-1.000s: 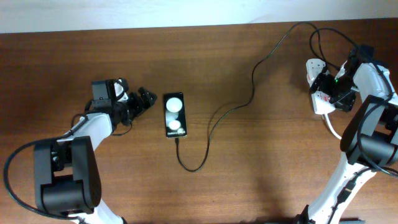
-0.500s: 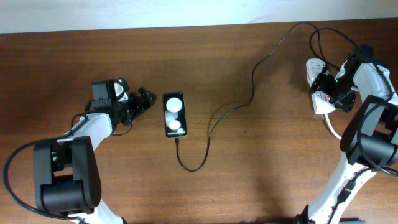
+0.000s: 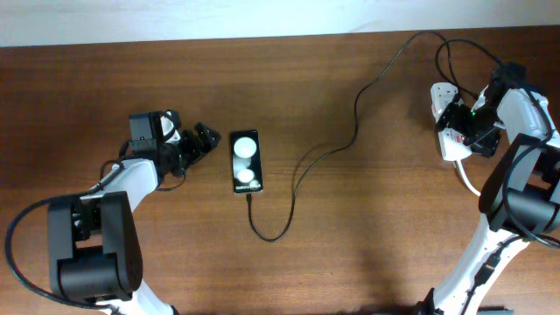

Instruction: Plug charger to phone and switch on socket

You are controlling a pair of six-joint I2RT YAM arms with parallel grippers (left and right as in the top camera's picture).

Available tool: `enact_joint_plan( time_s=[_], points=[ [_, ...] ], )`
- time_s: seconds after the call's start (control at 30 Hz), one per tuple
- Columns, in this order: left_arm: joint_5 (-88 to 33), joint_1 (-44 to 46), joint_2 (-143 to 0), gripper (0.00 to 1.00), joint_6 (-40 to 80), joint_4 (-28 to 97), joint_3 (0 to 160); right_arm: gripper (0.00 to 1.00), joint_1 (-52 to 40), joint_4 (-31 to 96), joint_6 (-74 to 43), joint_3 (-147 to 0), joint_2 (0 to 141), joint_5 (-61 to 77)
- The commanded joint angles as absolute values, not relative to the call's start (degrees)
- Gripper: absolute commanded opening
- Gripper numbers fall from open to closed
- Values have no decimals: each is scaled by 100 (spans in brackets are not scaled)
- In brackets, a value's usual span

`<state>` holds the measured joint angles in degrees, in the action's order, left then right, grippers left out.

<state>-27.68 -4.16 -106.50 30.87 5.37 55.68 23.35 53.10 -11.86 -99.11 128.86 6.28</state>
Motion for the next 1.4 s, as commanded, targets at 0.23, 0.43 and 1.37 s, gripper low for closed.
enact_joint_plan(
  time_s=[0.23,0.43,1.37],
  points=[
    [-2550,-429,-10842,99,3055,655,5430,99,2324,5290,-1225,-9806,13076,408],
    [-2550,-423,-10761,99,3055,655,5430,99,2324,5290,-1225,-9806,13076,408],
    [-491,21,-8108,99,3022,2324,5430,99,2327,5290,-1225,-9806,13076,408]
  ],
)
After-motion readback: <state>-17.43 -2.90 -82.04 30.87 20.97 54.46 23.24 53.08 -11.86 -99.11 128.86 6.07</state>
